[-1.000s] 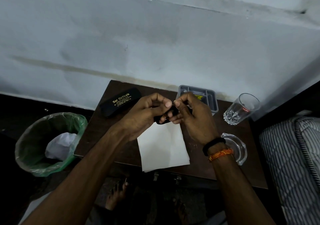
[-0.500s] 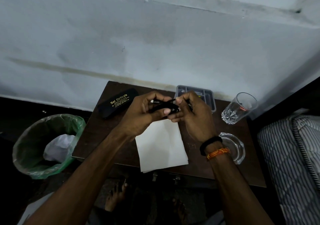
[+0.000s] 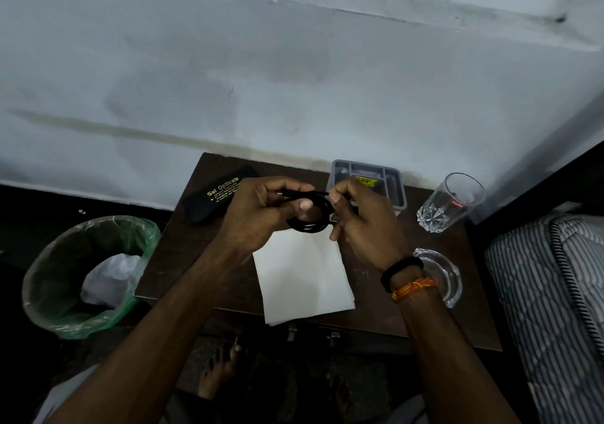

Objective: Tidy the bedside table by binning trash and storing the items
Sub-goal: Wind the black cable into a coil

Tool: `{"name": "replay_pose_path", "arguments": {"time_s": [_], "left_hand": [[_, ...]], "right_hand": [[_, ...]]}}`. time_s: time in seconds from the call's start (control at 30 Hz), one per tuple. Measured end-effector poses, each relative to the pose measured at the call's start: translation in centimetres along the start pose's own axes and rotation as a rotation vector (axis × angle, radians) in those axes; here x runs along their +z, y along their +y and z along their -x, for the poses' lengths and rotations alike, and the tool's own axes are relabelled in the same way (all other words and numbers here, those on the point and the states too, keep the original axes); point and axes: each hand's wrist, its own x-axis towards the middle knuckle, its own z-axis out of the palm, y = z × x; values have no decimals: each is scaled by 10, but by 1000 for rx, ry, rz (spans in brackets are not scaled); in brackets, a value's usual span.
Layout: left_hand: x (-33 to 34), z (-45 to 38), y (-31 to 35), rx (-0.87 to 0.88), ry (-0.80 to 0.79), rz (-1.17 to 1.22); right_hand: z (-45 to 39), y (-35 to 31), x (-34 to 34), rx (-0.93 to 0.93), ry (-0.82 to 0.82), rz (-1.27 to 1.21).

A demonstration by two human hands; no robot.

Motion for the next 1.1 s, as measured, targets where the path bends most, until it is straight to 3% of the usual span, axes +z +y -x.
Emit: {"name": "replay_pose_path", "arguments": {"time_s": [0.17, 0.33, 0.53, 0.8, 0.93, 1.1], "left_hand": [[-2, 1, -1, -62, -103, 97], [-4, 2, 1, -97, -196, 177], [-1, 1, -1, -161, -193, 361], [8, 0, -6, -98, -134, 278], [11, 0, -6, -51, -80, 200], [11, 2, -8, -32, -55, 187]], "right_hand": [[-3, 8, -7, -110, 25, 205], [-3, 9, -12, -176, 39, 218], [-2, 3, -7, -230, 133, 228], [-2, -1, 1, -70, 313, -2], [-4, -1, 3, 31, 289, -128], [-5, -1, 4, 194, 247, -460]]}}
